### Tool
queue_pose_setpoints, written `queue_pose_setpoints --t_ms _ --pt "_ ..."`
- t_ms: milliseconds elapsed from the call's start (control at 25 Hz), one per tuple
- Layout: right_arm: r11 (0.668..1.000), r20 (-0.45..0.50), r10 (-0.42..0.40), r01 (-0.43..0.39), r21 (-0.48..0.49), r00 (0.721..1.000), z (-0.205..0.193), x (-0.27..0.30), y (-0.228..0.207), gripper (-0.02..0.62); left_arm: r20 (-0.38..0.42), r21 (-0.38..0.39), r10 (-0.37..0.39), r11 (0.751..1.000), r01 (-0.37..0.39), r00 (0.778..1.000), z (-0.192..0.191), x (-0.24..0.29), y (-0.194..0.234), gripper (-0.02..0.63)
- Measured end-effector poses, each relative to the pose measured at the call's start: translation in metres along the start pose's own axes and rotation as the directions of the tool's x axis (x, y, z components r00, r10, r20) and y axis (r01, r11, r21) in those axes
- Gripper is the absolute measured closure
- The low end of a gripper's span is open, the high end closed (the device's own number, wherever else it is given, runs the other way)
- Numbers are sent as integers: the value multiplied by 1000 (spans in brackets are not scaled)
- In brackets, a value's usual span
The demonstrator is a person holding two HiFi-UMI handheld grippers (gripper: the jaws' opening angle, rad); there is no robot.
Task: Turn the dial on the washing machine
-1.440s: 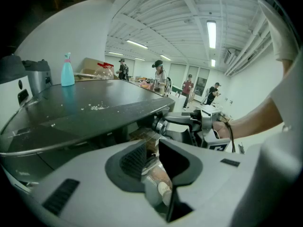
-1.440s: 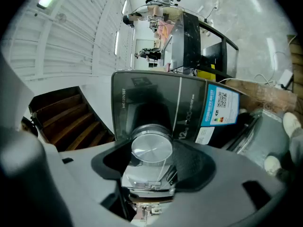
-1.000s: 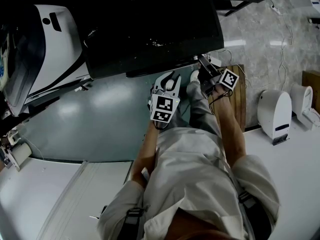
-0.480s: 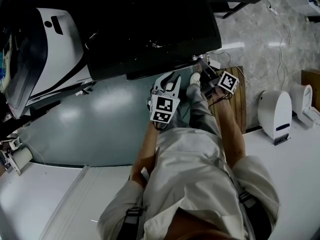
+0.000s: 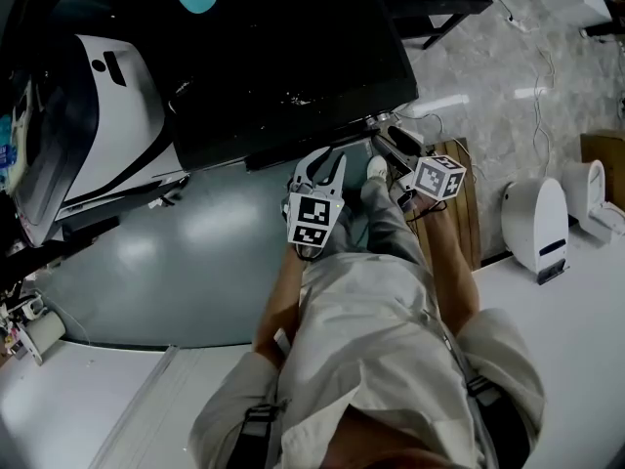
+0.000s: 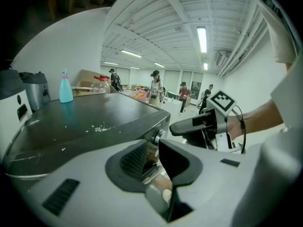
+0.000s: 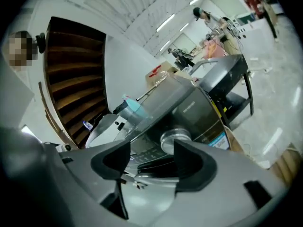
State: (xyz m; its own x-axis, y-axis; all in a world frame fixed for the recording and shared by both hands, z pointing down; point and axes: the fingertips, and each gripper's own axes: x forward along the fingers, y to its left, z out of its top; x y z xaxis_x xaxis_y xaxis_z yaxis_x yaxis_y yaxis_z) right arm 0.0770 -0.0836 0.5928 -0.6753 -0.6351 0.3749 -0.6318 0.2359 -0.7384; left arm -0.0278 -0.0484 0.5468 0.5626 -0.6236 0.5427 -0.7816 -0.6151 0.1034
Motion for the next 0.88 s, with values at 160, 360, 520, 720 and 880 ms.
queue_pose_setpoints --t_ms 160,360,520,720,880 --pt "988 -9 -37 35 -148 999 6 -10 19 313 28 2 4 1000 -4 1000 10 -10 2 518" --pt "946 4 -84 81 -314 996 17 -21 45 322 66 13 1 1000 -2 998 24 -18 4 518" --pt "907 35 -114 119 -405 993 28 -31 66 325 93 30 -7 1000 4 996 38 -25 7 518" --pt "864 89 -136 162 -477 987 41 -45 90 325 129 48 -16 999 10 991 54 -38 7 518" --pt "821 117 -156 195 -536 981 44 -52 103 325 147 58 -33 998 24 989 59 -46 5 518"
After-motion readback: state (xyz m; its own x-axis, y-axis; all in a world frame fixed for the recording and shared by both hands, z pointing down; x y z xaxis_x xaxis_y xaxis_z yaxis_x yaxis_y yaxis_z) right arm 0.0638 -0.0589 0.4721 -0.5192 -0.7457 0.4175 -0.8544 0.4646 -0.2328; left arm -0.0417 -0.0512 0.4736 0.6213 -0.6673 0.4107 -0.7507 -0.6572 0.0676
